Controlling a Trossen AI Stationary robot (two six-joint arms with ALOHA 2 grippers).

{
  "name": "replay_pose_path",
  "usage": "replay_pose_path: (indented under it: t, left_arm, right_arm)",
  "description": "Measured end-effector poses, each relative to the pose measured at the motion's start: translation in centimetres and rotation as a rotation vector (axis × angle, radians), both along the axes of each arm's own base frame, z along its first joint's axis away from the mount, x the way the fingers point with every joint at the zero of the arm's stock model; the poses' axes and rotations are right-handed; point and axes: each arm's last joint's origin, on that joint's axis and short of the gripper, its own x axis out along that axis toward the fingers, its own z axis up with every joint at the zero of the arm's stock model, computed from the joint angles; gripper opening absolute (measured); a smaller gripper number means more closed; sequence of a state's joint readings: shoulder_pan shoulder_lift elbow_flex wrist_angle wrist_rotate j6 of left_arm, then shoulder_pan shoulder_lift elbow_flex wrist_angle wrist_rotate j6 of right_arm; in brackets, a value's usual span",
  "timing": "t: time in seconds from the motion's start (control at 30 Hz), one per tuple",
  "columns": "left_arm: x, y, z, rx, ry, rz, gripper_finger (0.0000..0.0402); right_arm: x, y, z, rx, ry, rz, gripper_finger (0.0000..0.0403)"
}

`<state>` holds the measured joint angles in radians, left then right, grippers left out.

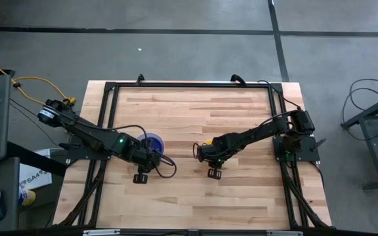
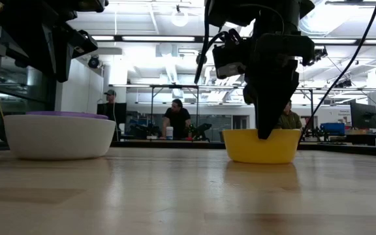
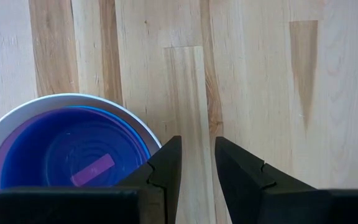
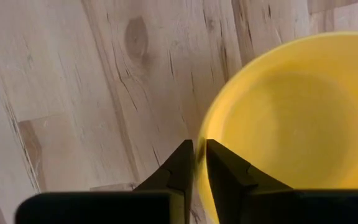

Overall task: Nest bowls inside each other
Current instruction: Stack the yellow bowl on the violet bowl

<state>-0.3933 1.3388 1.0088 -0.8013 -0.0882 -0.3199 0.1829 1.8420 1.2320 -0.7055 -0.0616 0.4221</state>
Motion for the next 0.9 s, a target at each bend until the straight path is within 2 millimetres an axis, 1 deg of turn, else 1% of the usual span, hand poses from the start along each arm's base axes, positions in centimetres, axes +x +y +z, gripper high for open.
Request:
replay_pose_path:
  t: [0.1,0.17,0.4,0.57,0.73,0.9]
  left_arm:
    - [0.00,0.00,0.00,0.000,0.000,0.000,0.0097]
    - [0.00,0.00,0.00,0.000,0.000,0.000,0.0097]
    - [0.00,0.00,0.00,0.000,0.000,0.000,0.0097]
    - [0.00,0.00,0.00,0.000,0.000,0.000,0.0097]
    - [0.01,0.00,0.00,-0.005,0.001,0.013,0.0097]
    - [0.24,-0.09,0.12,-0.053,-0.020,0.087,0.0097]
  right_arm:
    - [0.00,0.00,0.00,-0.001,0.000,0.000,0.0017]
    - [-0.01,-0.01,0.02,-0.005,-0.001,0.004,0.0010]
    - [-0.01,-0.01,0.02,-0.006,-0.002,0.013,0.0007]
    - [-0.01,0.00,0.02,-0.015,-0.007,0.062,0.0006]
    - [-0.02,0.06,0.03,-0.012,-0.012,0.140,0.0005]
    - [0.31,0.14,0.57,-0.030,-0.039,0.230,0.0004]
